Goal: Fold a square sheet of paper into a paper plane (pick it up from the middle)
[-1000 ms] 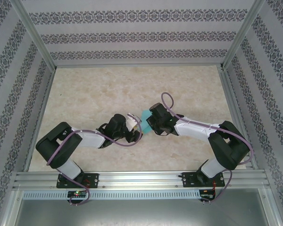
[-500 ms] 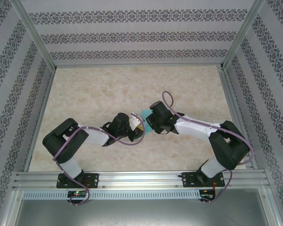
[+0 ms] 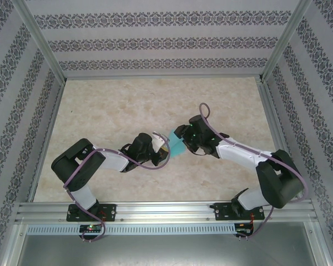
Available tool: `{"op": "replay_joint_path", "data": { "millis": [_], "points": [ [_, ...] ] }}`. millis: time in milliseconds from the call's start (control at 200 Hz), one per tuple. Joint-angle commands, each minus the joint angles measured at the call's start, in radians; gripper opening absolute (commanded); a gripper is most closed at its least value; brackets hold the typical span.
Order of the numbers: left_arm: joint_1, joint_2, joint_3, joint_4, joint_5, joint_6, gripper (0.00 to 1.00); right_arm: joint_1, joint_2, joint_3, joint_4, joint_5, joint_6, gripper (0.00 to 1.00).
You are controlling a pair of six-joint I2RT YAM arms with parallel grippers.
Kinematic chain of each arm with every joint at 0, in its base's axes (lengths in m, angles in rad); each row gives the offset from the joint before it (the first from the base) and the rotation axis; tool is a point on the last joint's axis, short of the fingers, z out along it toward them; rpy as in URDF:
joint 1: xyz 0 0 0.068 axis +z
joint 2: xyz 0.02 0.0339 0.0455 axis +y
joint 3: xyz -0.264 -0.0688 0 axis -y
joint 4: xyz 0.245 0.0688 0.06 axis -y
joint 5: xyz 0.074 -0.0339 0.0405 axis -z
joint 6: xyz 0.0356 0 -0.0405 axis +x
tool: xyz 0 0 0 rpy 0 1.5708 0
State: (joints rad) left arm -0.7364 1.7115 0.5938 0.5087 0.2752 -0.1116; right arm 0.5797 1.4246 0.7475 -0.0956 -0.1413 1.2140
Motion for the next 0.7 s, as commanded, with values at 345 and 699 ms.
{"op": "replay_joint_path", "data": {
  "millis": [345,699],
  "points": [
    [-0.015,0.001,-0.035,0.085,-0.025,-0.243,0.17,-0.017,0.025,-0.218,0.396,-0.192,-0.135,0.49],
    [-0.016,0.021,-0.025,0.071,-0.018,-0.305,0.18,-0.019,0.184,-0.152,0.494,-0.254,-0.135,0.46]
  ]
}}
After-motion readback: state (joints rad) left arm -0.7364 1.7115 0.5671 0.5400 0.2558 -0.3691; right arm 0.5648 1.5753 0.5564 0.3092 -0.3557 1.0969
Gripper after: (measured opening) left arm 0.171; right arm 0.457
